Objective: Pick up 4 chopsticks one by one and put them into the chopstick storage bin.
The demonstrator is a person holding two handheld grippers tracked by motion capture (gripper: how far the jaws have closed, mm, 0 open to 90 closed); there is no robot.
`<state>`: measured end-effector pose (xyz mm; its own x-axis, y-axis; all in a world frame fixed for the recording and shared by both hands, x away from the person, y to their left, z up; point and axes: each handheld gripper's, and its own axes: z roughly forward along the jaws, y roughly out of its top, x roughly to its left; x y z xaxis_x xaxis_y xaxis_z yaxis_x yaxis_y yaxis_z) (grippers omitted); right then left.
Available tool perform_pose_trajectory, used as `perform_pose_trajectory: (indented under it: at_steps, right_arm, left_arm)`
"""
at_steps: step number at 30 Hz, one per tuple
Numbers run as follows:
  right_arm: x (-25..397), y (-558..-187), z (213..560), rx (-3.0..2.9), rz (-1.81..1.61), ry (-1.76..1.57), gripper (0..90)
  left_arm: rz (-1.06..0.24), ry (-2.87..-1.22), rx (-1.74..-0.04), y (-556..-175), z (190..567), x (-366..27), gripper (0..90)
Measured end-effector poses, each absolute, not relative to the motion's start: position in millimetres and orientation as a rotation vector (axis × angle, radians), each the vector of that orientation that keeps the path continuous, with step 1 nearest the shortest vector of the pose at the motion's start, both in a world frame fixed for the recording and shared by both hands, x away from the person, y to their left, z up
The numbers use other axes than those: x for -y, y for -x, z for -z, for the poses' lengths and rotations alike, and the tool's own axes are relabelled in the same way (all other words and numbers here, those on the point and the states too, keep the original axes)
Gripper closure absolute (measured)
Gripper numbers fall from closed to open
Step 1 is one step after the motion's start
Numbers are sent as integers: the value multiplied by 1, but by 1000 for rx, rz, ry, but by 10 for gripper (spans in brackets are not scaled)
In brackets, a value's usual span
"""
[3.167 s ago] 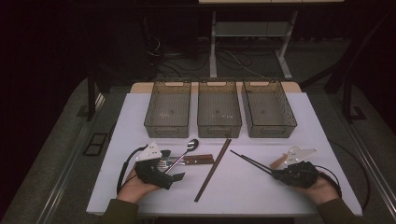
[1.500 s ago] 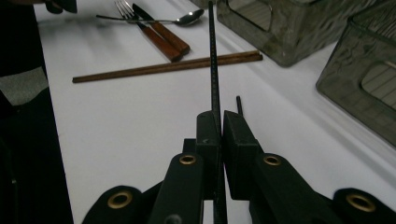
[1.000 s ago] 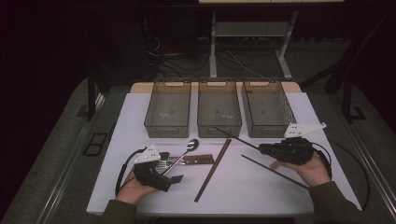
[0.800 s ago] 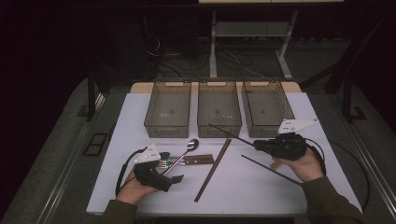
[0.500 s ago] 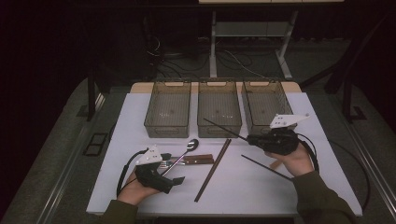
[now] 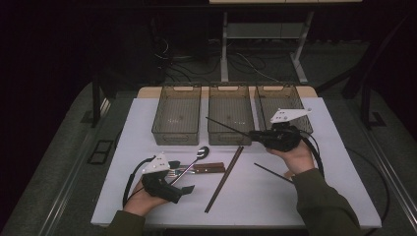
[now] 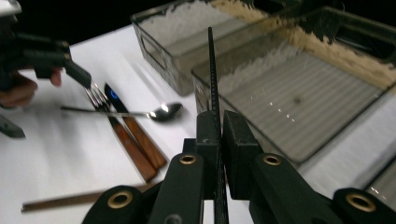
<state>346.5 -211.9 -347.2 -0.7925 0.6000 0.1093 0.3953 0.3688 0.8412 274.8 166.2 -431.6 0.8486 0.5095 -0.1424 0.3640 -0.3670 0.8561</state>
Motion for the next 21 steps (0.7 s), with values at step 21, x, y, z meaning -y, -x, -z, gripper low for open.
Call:
perform_pose_trajectory:
  at_steps: [21]
  right_arm:
    - [148,-389,330,-2389,-1411,-889,845]
  left_arm:
    - [-173,-1991,-646,-275,431,-168,0]
